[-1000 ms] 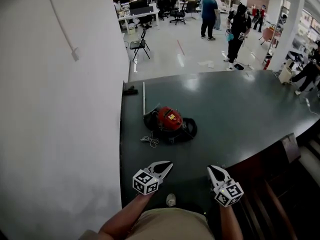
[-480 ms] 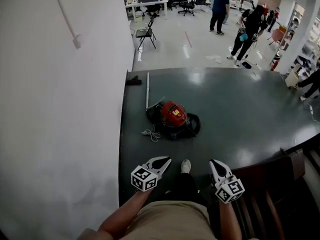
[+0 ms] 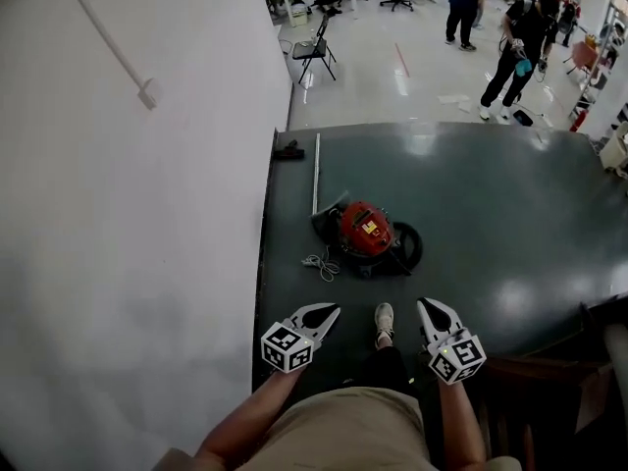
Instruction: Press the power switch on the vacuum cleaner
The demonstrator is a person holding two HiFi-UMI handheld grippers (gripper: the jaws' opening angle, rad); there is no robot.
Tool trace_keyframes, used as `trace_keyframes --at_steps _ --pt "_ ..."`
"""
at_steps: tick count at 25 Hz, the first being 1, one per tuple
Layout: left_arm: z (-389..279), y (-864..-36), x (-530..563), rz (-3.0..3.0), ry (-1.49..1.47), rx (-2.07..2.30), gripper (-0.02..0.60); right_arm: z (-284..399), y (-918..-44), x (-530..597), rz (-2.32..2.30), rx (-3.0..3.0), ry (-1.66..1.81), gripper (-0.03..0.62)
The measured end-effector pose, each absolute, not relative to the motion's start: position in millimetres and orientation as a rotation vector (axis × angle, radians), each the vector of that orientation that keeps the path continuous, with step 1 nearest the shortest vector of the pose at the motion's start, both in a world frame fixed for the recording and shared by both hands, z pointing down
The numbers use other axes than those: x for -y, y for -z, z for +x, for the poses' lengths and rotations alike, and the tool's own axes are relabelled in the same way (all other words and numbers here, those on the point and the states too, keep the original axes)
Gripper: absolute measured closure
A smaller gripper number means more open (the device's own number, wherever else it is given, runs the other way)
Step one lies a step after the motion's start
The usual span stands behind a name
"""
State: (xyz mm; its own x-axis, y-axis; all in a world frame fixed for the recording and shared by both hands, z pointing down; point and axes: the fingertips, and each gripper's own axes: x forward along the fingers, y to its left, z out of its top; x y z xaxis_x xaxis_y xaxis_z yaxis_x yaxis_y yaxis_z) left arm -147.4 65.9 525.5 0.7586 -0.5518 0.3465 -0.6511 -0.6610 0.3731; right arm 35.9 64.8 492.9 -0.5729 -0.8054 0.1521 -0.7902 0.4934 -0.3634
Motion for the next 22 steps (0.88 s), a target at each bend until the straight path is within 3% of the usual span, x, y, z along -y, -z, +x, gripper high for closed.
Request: trace_keyframes --at_steps 15,22 --pt "-79 -541 132 2.389 -0.403 0.99 0.575 120 -513 159 -1.418 -2.604 0.764 0.585" --pt "-74 -571 192 2.356 -0.412 1.044 0.575 120 -586 227 -1.428 -2.742 0.817 0.584"
